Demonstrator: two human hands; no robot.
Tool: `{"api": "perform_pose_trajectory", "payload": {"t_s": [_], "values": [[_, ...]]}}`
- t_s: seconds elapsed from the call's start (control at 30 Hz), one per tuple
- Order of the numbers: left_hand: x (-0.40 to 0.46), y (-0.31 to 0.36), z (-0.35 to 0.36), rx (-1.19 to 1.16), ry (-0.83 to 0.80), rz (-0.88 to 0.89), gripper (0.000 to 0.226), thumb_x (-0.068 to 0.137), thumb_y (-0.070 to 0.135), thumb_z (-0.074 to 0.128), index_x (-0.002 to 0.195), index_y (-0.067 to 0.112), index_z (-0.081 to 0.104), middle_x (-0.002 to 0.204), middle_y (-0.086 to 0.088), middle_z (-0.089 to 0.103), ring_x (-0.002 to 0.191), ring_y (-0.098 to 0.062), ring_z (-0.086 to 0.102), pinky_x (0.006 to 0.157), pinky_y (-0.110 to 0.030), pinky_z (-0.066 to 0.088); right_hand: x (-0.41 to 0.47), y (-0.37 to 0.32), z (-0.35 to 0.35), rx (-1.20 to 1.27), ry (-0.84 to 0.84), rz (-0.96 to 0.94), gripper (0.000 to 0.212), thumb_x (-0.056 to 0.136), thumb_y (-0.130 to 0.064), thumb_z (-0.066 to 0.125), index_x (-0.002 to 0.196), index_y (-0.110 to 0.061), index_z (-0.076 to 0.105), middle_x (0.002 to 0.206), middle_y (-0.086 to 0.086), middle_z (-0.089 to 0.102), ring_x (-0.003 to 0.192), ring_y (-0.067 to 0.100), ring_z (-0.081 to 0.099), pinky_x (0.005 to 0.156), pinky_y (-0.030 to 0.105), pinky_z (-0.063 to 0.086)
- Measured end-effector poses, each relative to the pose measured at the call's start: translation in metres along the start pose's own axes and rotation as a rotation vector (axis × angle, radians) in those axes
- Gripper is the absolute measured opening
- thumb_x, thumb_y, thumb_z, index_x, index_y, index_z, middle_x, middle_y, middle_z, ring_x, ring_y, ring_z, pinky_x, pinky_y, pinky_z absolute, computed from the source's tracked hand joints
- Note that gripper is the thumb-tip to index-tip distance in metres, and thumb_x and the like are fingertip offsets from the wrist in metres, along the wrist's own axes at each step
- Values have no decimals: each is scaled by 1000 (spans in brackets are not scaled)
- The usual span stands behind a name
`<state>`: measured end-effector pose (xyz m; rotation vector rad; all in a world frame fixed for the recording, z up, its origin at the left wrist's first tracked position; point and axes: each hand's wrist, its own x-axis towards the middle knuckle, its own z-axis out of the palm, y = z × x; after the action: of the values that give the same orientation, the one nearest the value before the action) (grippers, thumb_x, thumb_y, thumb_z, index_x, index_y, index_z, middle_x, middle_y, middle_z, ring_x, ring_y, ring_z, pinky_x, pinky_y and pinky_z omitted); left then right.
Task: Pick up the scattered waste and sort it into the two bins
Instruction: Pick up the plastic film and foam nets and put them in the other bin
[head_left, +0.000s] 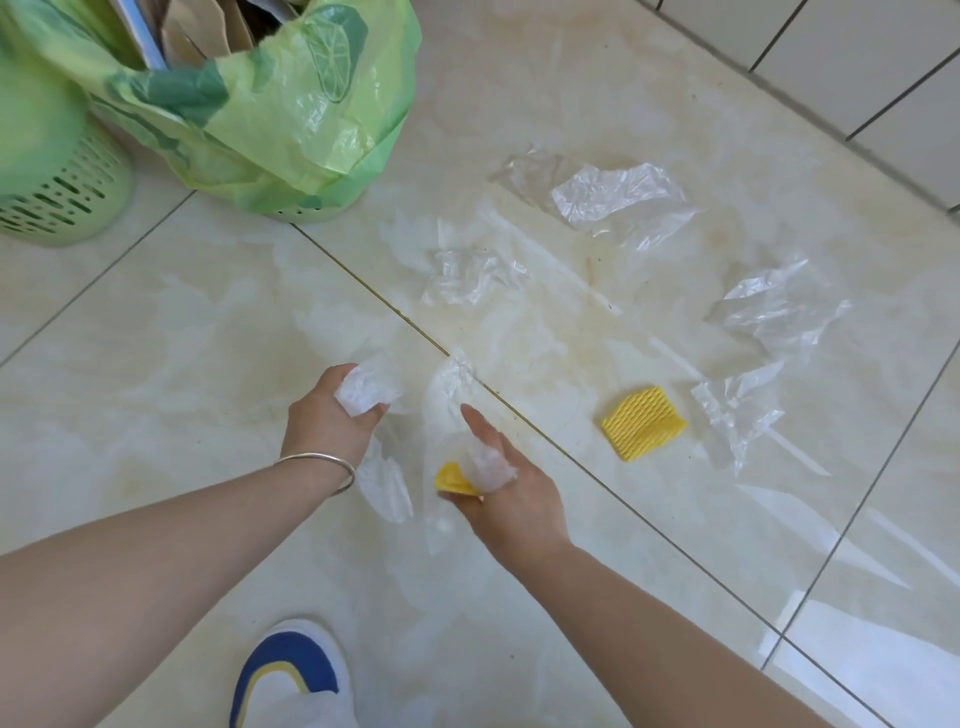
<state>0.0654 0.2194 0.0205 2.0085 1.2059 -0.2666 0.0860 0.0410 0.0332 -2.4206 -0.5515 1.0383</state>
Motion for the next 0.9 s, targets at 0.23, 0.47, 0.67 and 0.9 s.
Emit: {"api": "perform_pose_trajectory", "payload": {"t_s": [0.23, 0.47, 0.67, 0.9], "values": [[-9, -8, 1, -30, -72, -77, 53, 82, 25, 67, 132, 18, 51, 125, -14, 61, 115, -32, 57, 93, -32, 46, 42, -20, 27, -228, -48, 266, 73, 84, -53, 52, 142, -23, 22, 121, -2, 52, 108, 21, 57, 71, 29, 40], [-9, 7, 6, -144, -98, -124, 50, 82, 29, 66, 129, 17, 53, 122, -10, 63, 111, -28, 58, 81, -24, 40, 52, -30, 4, 74, 114, 349, 34, 88, -34, 50, 106, -6, 52, 115, -4, 56, 81, 25, 59, 74, 31, 49], [-7, 48, -12, -398, -136, -84, 66, 77, 38, 71, 135, 23, 45, 116, 16, 46, 113, -18, 54, 91, -27, 41, 44, -49, -40, 410, 299, 56, 25, 78, -4, 45, 97, -20, 45, 61, -6, 41, 56, 25, 43, 53, 35, 41], [-6, 99, -74, -769, -247, -68, 75, 74, 78, 36, 129, 28, 49, 130, 3, 55, 122, -19, 51, 111, -39, 34, 44, -112, -91, 265, 222, -202, 34, 82, 0, 39, 94, -29, 52, 78, -1, 50, 73, 27, 50, 64, 30, 42]]}}
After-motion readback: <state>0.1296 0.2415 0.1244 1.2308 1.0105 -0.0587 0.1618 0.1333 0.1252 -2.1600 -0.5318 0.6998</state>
